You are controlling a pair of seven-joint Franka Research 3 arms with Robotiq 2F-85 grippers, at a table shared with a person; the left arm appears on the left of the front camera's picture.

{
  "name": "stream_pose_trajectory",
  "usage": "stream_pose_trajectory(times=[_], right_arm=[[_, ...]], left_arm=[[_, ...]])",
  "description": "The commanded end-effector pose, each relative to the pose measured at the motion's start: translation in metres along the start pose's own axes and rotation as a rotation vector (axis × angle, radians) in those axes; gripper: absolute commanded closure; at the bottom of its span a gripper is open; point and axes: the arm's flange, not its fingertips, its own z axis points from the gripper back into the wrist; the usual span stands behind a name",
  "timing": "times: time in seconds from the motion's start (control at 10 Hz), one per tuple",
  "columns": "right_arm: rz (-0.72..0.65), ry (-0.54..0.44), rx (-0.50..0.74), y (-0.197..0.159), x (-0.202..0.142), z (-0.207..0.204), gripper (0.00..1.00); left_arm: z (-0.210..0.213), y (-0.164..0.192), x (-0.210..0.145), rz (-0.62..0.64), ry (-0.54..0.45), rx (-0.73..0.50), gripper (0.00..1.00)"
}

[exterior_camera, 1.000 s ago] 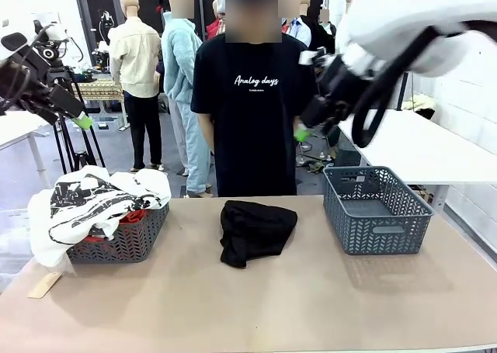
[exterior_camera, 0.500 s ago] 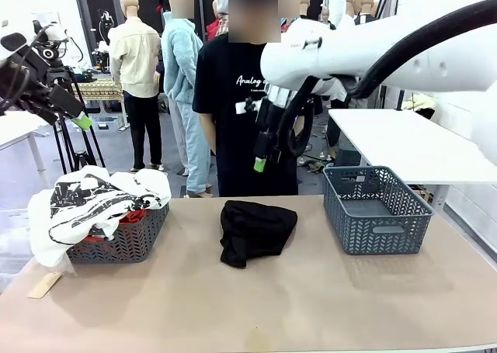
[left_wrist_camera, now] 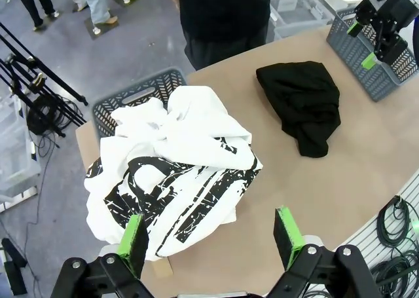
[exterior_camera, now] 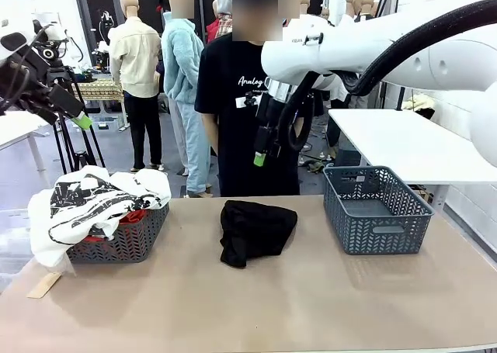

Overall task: Sort the tops and bottoms.
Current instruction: Lift clothes from the center of the table with your right hand.

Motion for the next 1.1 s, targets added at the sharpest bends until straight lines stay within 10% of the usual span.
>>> stream_pose_trajectory(times=[0.0, 1.0], right_arm=[[0.061, 0.002, -0.025, 0.005, 0.000, -0.045, 0.00], [0.189, 0.188, -0.085, -0.008, 0.052, -0.180, 0.00]], left_arm=[[0.000, 0.000, -0.001, 0.003, -0.008, 0.013, 0.00], [0.000, 0.000, -0.001, 0.003, -0.008, 0.013, 0.00]])
